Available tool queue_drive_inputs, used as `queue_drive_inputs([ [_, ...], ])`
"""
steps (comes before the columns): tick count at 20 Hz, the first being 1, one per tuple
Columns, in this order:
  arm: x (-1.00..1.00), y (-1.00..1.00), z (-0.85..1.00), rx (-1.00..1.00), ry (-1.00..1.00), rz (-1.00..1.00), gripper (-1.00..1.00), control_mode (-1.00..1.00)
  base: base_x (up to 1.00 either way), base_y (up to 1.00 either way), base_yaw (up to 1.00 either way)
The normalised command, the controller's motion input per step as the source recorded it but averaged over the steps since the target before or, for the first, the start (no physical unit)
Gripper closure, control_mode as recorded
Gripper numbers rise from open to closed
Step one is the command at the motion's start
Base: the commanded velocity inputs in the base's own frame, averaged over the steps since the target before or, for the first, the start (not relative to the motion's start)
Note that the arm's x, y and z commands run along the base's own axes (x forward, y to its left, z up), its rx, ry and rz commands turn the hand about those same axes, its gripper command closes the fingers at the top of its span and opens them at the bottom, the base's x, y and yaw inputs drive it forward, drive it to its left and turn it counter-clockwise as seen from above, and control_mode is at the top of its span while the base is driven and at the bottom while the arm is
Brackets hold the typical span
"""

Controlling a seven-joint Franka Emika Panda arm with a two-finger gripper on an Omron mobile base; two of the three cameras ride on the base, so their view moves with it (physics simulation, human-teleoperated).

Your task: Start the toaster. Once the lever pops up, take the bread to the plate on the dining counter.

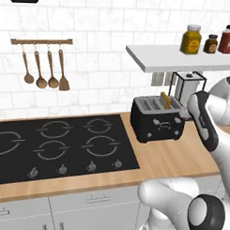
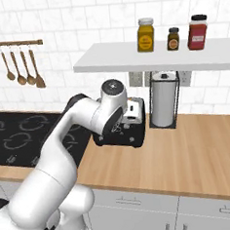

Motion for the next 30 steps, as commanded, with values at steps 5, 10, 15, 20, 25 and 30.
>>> queue_drive_inputs([
  [5, 0.34, -0.10, -0.19, 0.00, -0.04, -0.01, -1.00, -1.00, 0.00, 0.00, 0.00],
  [10, 0.25, 0.17, -0.20, 0.00, -0.04, 0.00, -1.00, -1.00, 0.00, 0.00, 0.00],
  [15, 0.10, 0.15, -0.02, 0.00, -0.01, 0.00, -1.00, -1.00, 0.00, 0.00, 0.00],
  [20, 0.40, 0.02, -0.13, 0.00, 0.00, 0.00, -1.00, -1.00, 0.00, 0.00, 0.00],
  [25, 0.38, 0.11, -0.16, 0.00, 0.00, 0.00, -1.00, -1.00, 0.00, 0.00, 0.00],
  [30, 0.05, 0.12, -0.20, 0.00, 0.00, 0.00, -1.00, -1.00, 0.00, 0.00, 0.00],
])
